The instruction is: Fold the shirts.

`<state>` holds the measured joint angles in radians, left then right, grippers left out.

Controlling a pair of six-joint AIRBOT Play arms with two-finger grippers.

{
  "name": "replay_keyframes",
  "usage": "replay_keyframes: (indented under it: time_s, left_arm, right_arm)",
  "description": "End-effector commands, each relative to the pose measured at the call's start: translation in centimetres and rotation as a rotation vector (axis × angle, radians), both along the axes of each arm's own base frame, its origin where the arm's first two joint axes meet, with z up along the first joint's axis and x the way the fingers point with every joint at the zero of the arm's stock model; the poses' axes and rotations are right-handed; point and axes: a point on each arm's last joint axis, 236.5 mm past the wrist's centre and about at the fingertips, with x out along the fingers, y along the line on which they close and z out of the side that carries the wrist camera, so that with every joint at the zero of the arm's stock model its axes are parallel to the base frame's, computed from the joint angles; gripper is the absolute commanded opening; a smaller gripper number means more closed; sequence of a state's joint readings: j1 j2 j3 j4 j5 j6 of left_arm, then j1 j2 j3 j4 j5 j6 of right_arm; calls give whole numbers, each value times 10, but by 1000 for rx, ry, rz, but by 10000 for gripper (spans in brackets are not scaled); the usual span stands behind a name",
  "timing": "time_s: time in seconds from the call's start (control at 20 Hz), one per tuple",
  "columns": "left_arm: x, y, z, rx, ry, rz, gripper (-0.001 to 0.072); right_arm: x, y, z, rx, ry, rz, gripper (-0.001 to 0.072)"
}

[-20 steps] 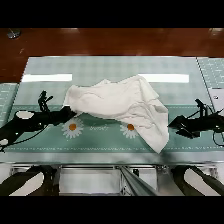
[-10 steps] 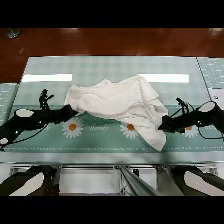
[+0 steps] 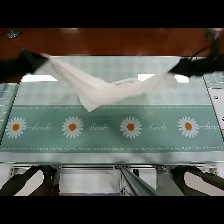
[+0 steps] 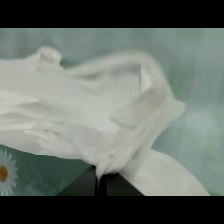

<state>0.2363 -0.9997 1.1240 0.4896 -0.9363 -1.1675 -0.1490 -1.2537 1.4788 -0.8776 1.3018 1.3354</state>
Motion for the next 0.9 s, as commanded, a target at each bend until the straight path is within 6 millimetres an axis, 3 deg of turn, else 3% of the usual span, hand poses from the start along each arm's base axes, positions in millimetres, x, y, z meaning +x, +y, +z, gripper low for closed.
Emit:
replay_keyframes:
  time_s: [0.0,0.05,0.15,0.3,0.45,0.55,0.7,0.8,0.85]
  left_arm:
    - [-33,8,145,92,-297,3,24]
    - [-48,10,175,127,-360,5,24]
    - [-78,19,217,205,-438,59,24]
    - [-125,45,249,381,-484,226,24]
    - [-170,65,259,535,-486,415,23]
    - [-197,72,251,631,-443,480,23]
    - [-229,104,221,717,-286,580,23]
    - [-231,114,175,730,-108,540,24]
    - [-224,106,145,728,-24,462,24]
  right_arm:
    - [-9,-1,162,-70,-369,-6,24]
    - [-26,-1,201,-100,-472,-15,24]
    - [-66,-6,255,-166,-628,-52,24]
    - [-134,-21,286,-285,-723,-131,24]
    - [-194,-36,299,-358,-762,-222,24]
    - [-222,-49,295,-394,-765,-295,24]
    - [-246,-76,266,-450,-674,-403,24]
    - [-246,-81,239,-459,-598,-415,24]
    - [-240,-81,218,-453,-531,-398,24]
